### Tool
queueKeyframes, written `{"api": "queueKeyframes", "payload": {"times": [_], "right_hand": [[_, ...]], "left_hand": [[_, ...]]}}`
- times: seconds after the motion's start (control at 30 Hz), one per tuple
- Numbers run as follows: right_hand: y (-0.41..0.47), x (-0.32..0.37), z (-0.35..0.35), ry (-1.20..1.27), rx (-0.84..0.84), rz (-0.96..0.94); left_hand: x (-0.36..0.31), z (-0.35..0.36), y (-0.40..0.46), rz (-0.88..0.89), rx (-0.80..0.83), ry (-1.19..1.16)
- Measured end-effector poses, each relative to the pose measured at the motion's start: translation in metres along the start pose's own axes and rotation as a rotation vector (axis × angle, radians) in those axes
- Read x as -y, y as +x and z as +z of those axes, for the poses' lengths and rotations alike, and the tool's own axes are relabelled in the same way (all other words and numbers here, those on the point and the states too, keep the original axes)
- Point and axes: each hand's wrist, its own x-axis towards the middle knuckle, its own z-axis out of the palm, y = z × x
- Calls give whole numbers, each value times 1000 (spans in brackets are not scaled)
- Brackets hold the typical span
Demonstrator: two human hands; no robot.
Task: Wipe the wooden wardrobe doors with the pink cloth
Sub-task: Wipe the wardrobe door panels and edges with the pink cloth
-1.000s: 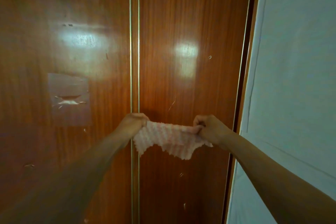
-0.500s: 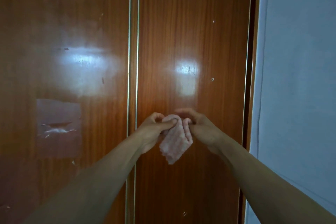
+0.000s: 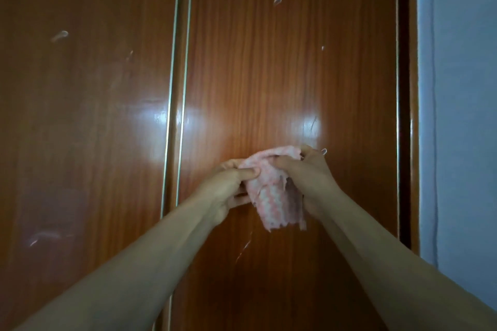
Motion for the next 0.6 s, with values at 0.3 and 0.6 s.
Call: {"api": "queueKeyframes", "payload": {"times": [0.3, 0.6], "right_hand": [[20, 5, 4, 577, 207, 241], [99, 27, 51, -514, -489, -871]], "left_hand": [[-30, 9, 38, 205, -108, -60], [-72, -59, 59, 727, -462, 707]]}}
